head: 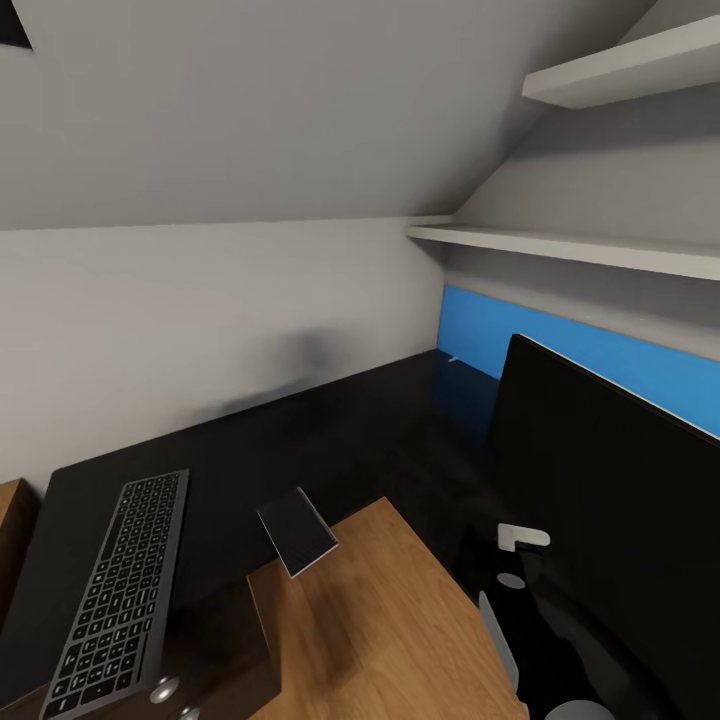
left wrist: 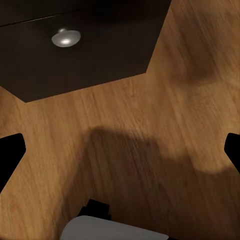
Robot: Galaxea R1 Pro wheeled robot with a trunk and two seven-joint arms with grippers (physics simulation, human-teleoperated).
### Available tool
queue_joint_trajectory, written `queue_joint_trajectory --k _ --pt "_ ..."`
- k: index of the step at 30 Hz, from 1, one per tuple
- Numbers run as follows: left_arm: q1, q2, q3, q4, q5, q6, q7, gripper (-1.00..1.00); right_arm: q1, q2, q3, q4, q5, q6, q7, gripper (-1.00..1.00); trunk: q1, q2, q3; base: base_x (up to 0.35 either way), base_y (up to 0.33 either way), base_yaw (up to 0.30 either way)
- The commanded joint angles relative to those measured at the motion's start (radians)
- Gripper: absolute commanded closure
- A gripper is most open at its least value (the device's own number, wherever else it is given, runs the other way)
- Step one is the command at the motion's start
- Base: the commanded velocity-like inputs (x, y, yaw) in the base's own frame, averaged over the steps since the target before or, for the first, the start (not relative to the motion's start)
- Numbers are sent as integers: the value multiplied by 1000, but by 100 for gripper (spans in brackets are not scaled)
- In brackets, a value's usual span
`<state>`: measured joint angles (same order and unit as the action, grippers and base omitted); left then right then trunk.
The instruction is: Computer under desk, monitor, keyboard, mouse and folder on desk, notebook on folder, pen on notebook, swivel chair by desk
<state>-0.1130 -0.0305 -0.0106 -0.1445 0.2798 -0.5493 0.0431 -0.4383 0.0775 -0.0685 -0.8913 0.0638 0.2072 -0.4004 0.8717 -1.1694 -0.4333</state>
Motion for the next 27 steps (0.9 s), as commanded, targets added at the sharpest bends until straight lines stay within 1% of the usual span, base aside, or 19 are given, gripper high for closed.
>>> queue_joint_trajectory --k 1,21,27 --pt "-1 0 -2 0 -1 -3 4 -100 0 1 -1 -2 7 8 -1 -100 0 -1 -1 0 0 0" --pt "-1 1 -2 0 -1 -3 4 -100 0 1 -1 0 7 1 0 -100 0 -1 -1 0 0 0" --pt "-1 0 -2 0 -1 -3 4 -100 0 1 -1 0 7 1 0 -100 23 -43 -20 0 0 0"
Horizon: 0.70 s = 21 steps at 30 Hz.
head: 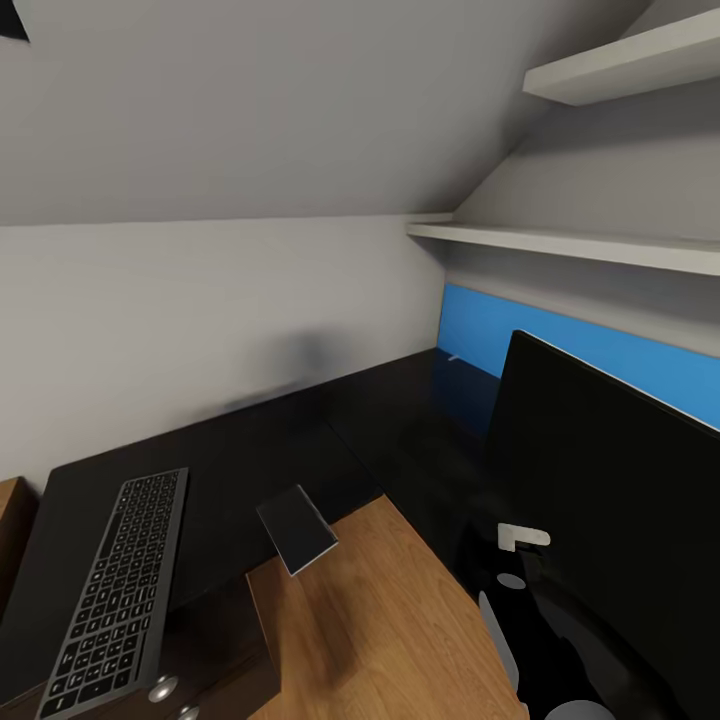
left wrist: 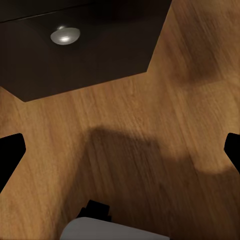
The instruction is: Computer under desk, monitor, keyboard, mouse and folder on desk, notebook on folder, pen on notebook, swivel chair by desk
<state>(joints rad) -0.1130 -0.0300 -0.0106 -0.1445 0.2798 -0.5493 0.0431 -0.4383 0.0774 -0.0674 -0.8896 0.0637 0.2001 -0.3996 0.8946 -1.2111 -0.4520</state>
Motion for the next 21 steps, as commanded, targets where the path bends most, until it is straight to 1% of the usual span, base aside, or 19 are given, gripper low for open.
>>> queue_joint_trajectory --k 1,8,21 --pt "-1 0 -2 0 -1 -3 4 -100 0 1 -2 -2 7 8 -1 -100 4 -8 -4 0 0 0" --pt "-1 0 -2 0 -1 -3 4 -100 0 1 -2 -2 7 8 -1 -100 31 -57 -26 0 0 0" --pt "-1 0 -2 0 -1 -3 4 -100 0 1 -2 -2 7 8 -1 -100 31 -57 -26 0 0 0"
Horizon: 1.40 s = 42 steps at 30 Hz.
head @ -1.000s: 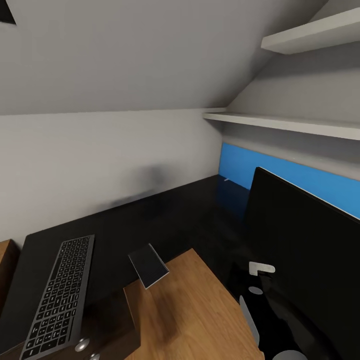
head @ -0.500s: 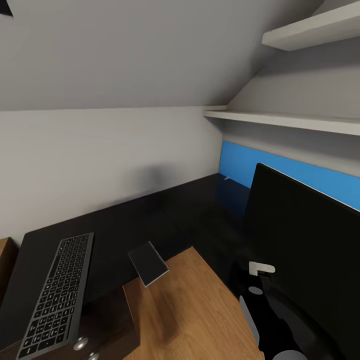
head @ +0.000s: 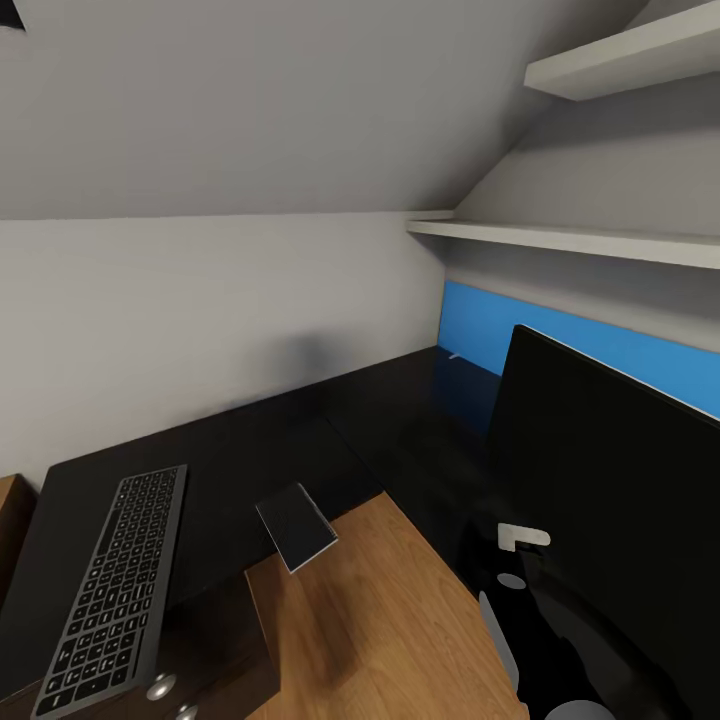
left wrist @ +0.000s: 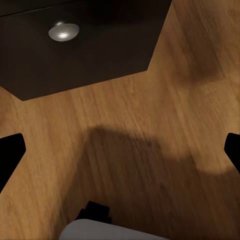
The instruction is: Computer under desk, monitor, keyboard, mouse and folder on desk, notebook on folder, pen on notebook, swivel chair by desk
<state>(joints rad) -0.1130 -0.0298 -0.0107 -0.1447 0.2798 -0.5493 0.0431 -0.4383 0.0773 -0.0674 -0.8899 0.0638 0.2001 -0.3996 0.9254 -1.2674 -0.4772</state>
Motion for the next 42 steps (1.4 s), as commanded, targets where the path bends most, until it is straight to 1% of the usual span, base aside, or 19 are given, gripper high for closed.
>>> queue_joint_trajectory --k 1,13,21,42 --pt "-1 0 -2 0 -1 -3 4 -100 0 1 -2 -2 7 8 -1 -100 0 -1 -1 0 0 0" --pt "-1 0 -2 0 -1 -3 4 -100 0 0 -2 -3 7 8 -1 -100 0 -1 -1 0 0 0" --pt "-1 -1 -2 0 -1 -3 4 -100 0 1 -2 -3 7 8 -1 -100 31 -57 -26 0 0 0" --pt "-1 0 -4 0 -1 -3 3 -100 0 1 -2 -3 7 8 -1 -100 31 -57 -26 0 0 0"
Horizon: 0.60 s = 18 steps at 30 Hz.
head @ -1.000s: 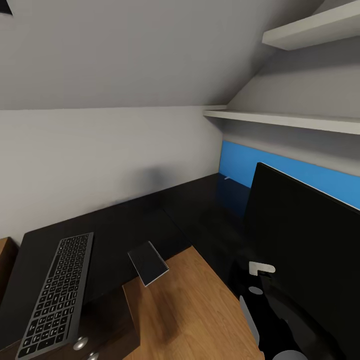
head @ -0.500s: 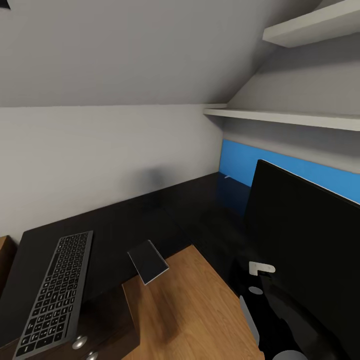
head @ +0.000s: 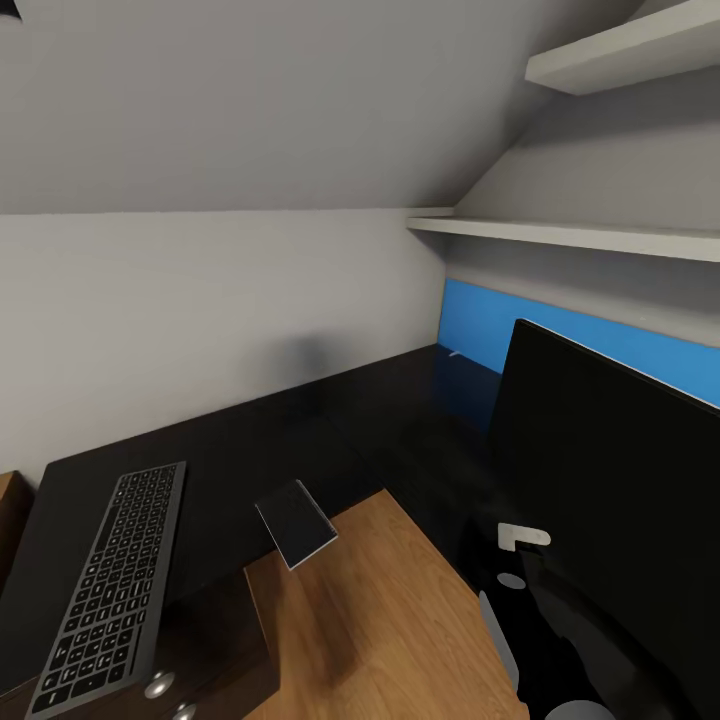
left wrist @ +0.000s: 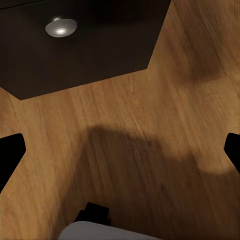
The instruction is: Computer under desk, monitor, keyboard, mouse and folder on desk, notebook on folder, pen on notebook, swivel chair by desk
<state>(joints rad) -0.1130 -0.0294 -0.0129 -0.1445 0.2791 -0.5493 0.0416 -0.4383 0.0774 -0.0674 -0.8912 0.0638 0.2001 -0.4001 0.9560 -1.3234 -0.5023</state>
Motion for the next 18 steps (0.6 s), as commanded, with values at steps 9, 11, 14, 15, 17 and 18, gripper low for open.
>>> queue_joint_trajectory --k 9,11,14,15,17,18 --pt "-1 -1 -2 0 -1 -3 1 -100 0 1 -2 -2 7 8 -2 -100 0 -1 -1 0 0 0" --pt "-1 0 -2 0 -1 -3 0 -100 0 1 -2 -2 7 8 -2 -100 0 -1 -1 10 0 0" --pt "-1 -1 -2 0 -1 -3 0 -100 0 1 -2 -2 7 8 -2 -100 0 -1 -1 51 0 0" --pt "-1 -1 -2 0 -1 -3 0 -100 0 1 -2 -2 7 8 -2 -100 0 -1 -1 72 0 0" --pt "-1 -1 -2 0 -1 -3 0 -100 0 1 -2 -2 7 8 -2 -100 0 -1 -1 69 0 0" --pt "-1 -1 -2 0 -1 -3 0 -100 0 1 -2 -2 7 8 -2 -100 0 -1 -1 52 0 0"
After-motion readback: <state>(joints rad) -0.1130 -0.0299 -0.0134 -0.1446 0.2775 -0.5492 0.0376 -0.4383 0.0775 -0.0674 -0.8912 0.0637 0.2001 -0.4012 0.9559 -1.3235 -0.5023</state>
